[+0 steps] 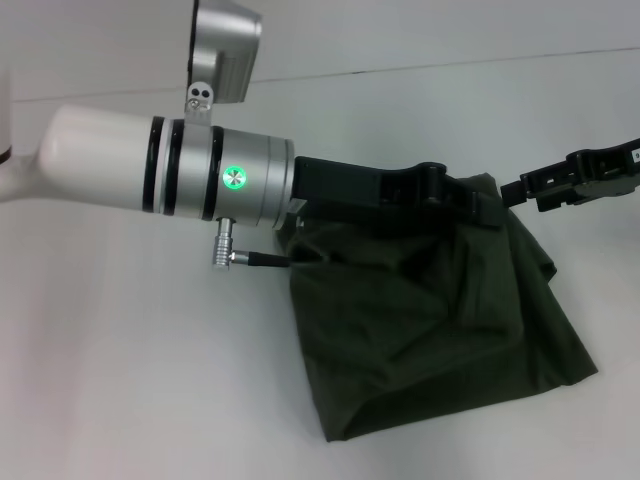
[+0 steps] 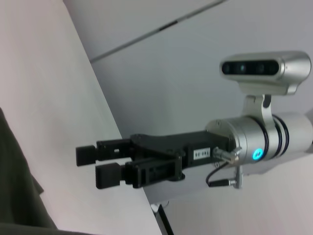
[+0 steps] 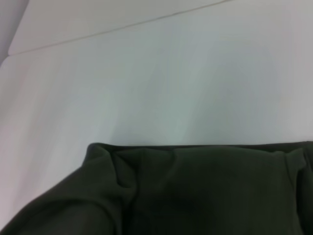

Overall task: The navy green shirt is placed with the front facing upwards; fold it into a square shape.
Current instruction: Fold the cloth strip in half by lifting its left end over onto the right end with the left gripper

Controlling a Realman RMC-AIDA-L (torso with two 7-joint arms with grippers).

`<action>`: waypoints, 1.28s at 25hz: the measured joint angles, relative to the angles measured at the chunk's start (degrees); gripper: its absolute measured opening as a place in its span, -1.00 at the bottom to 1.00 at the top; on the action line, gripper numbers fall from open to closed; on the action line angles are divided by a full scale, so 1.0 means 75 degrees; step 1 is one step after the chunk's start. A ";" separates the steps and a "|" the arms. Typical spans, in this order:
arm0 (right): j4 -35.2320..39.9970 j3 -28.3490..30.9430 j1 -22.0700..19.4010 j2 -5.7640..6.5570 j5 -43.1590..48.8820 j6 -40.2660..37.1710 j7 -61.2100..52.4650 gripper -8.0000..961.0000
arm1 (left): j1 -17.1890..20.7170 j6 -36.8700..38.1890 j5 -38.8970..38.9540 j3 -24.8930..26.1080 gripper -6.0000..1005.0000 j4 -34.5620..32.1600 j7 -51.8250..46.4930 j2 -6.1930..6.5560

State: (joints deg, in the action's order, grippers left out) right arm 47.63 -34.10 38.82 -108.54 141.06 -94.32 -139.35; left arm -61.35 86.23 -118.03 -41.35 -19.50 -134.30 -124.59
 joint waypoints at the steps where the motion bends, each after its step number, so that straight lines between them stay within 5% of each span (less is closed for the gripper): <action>1: 0.0000 -0.0003 0.0003 0.0000 -0.0009 0.0000 0.0007 0.66 | -0.0047 0.0019 0.0000 -0.0032 -0.93 0.0008 -0.0002 0.0002; 10: -0.0155 -0.0058 -0.0062 -0.0033 -0.0013 0.0033 0.0026 0.66 | -0.0163 0.0079 0.0053 -0.0076 -0.93 -0.0031 -0.0056 0.0051; 21: -0.0837 -0.0440 -0.0069 -0.0164 0.0159 0.0185 0.0183 0.66 | 0.0479 0.0353 0.0071 -0.0065 -0.93 -0.0954 -0.0438 0.0087; 27: -0.1236 -0.0309 -0.0171 -0.0241 -0.0243 0.0194 0.0775 0.48 | 0.0544 0.0403 0.0080 -0.0029 -0.92 -0.1093 -0.0465 0.0096; 32: -0.2065 -0.0322 -0.0239 -0.0334 -0.0472 0.0518 0.1222 -0.04 | 0.0521 0.0459 0.0182 -0.0025 -0.92 -0.1236 -0.0479 0.0149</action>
State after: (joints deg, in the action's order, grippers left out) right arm 32.14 -36.52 37.03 -111.04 137.51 -90.44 -130.18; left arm -57.44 89.68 -116.67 -41.54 -28.77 -137.89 -123.47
